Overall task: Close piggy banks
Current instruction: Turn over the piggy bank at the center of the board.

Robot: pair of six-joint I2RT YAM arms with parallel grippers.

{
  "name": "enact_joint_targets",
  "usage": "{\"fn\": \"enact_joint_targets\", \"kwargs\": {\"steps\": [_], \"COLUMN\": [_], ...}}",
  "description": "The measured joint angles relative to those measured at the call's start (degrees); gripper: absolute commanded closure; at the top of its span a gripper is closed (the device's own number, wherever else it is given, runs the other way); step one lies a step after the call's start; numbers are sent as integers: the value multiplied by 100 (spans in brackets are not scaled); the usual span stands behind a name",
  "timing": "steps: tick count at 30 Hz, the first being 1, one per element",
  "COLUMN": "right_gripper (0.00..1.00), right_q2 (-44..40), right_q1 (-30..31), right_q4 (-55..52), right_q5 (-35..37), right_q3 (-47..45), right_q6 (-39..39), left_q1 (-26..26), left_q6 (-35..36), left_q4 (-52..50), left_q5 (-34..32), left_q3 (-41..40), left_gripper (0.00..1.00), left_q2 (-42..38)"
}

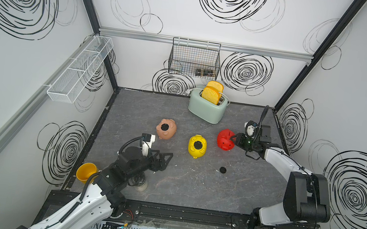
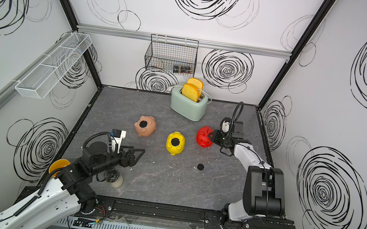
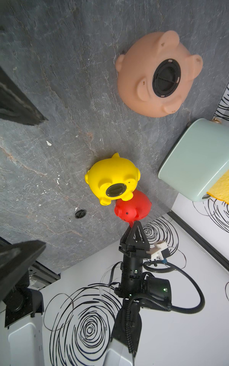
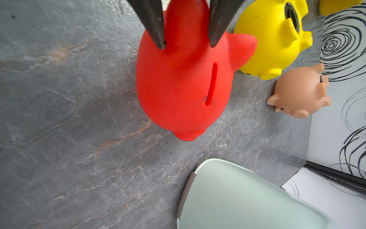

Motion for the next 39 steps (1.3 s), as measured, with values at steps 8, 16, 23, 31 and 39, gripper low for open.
{"fn": "enact_joint_targets", "kwargs": {"steps": [8, 16, 23, 31, 39], "right_gripper": [62, 61, 61, 62, 63], "right_q2": [2, 98, 275, 505, 557], "right_q1": [-190, -358, -511, -680, -857], "right_q4": [24, 35, 136, 155, 153], "right_q5": [-175, -442, -608, -868, -1086], "right_q3": [-33, -26, 79, 258, 264], "right_q6": [15, -9, -33, -70, -70], "left_q1": [0, -4, -15, -33, -66], "left_q6": [0, -2, -2, -2, -2], "left_q4": [2, 2, 2, 4, 4], "left_q5": [4, 4, 4, 4, 2], "left_q3": [0, 0, 0, -11, -22], "left_gripper": [6, 6, 6, 6, 6], "left_q2": [-7, -7, -7, -7, -11]}}
